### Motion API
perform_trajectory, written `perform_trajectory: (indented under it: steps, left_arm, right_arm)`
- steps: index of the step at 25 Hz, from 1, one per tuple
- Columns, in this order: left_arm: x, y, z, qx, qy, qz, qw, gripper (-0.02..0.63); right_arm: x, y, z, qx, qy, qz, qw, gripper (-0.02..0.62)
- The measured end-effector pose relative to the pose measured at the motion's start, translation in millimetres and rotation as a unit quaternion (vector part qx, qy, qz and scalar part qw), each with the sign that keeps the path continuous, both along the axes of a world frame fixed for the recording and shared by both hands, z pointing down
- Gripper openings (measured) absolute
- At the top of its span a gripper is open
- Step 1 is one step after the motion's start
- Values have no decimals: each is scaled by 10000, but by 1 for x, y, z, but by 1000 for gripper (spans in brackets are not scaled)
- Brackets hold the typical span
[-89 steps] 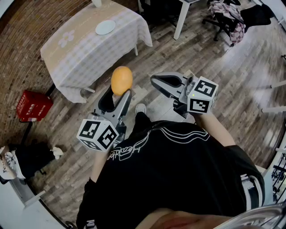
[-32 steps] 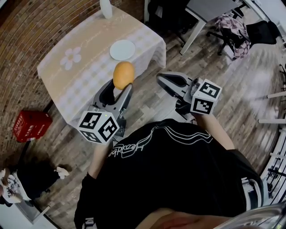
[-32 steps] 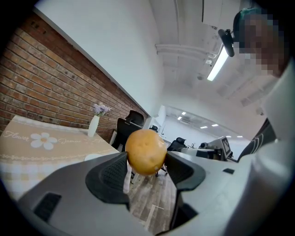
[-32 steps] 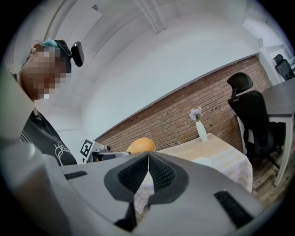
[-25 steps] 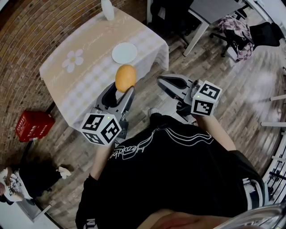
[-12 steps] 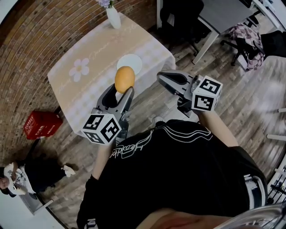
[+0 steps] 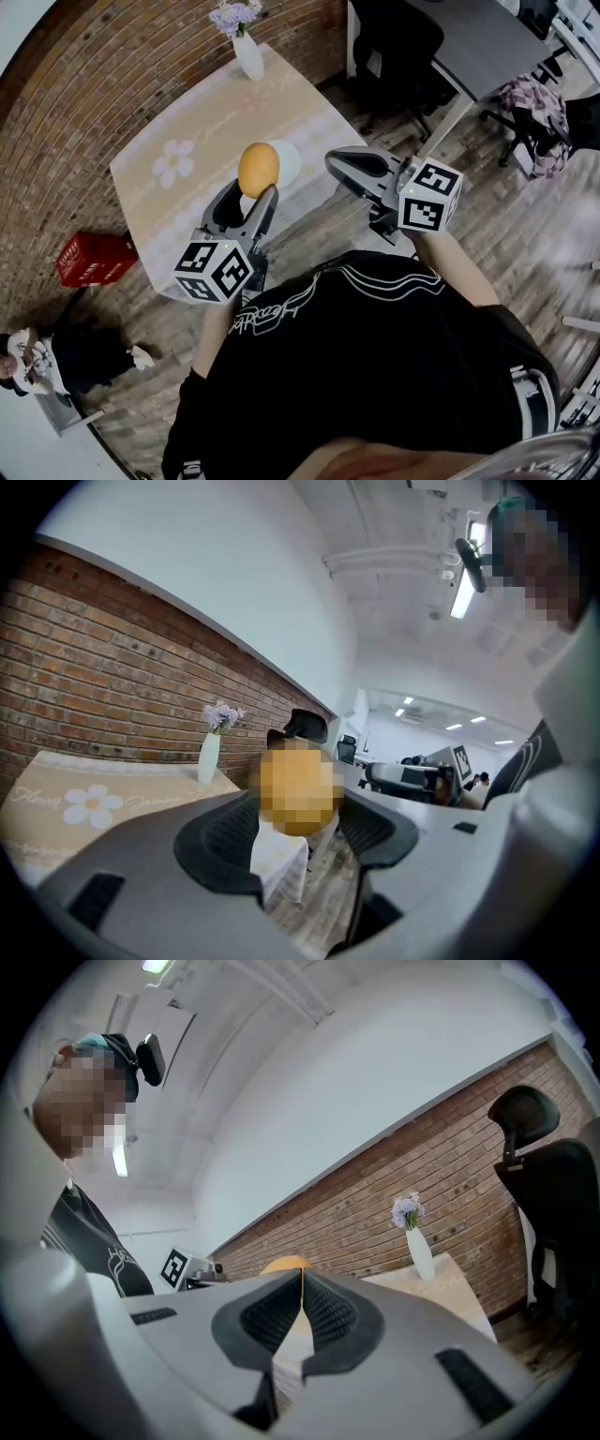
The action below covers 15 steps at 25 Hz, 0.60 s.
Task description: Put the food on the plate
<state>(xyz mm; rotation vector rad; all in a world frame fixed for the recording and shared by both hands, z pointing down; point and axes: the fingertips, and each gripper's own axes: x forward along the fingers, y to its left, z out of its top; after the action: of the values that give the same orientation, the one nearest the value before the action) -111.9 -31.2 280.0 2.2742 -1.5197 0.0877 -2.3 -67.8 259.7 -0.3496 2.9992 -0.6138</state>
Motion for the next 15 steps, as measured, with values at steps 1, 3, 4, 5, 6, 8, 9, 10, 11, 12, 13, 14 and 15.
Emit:
perform_trajectory:
  steps: [1, 3, 4, 5, 6, 8, 9, 10, 11, 12, 13, 14, 15]
  left_arm:
    - [0, -5, 1, 7, -29, -37, 10000, 261]
    - [1, -14, 3, 4, -73, -97, 9999, 259]
    - [1, -18, 4, -9, -92, -123, 9999, 261]
    - [0, -22, 6, -26, -118, -147, 9998, 261]
    - [-1, -25, 8, -42, -168, -168, 9997, 259]
    - [-3, -30, 13, -67, -364, -203, 9991, 261]
    - [-5, -33, 16, -80, -488, -216, 9985, 261]
    - [-6, -36, 20, -97, -596, -225, 9979, 261]
    - [-8, -39, 24, -122, -660, -226, 9975, 261]
    - [-11, -43, 28, -159, -669, -225, 9974, 261]
    - [-13, -47, 33, -210, -627, -228, 9976, 261]
    - [-16, -51, 38, -272, -555, -238, 9978, 261]
    - [-20, -56, 44, -338, -482, -257, 9979, 259]
  right_arm:
    - [1, -5, 1, 16, -1, -29, 10000, -3]
    - [3, -15, 2, 34, 1, -56, 10000, -3]
    - [4, -19, 3, 36, 7, -58, 10000, -3]
    - [5, -23, 5, 36, 16, -57, 10000, -3]
    - [5, -27, 6, 36, 27, -53, 10000, -3]
    - [7, -33, 10, 36, 51, -27, 10000, -3]
    - [8, -36, 13, 29, 62, -7, 10000, -3]
    - [9, -38, 16, 14, 74, 17, 10000, -3]
    - [10, -41, 19, -11, 87, 41, 10000, -3]
    - [11, -44, 22, -43, 103, 65, 9999, -3]
    - [11, -47, 26, -79, 121, 86, 9999, -3]
    - [10, -50, 29, -118, 138, 104, 9998, -3]
    - [10, -53, 33, -158, 153, 122, 9997, -3]
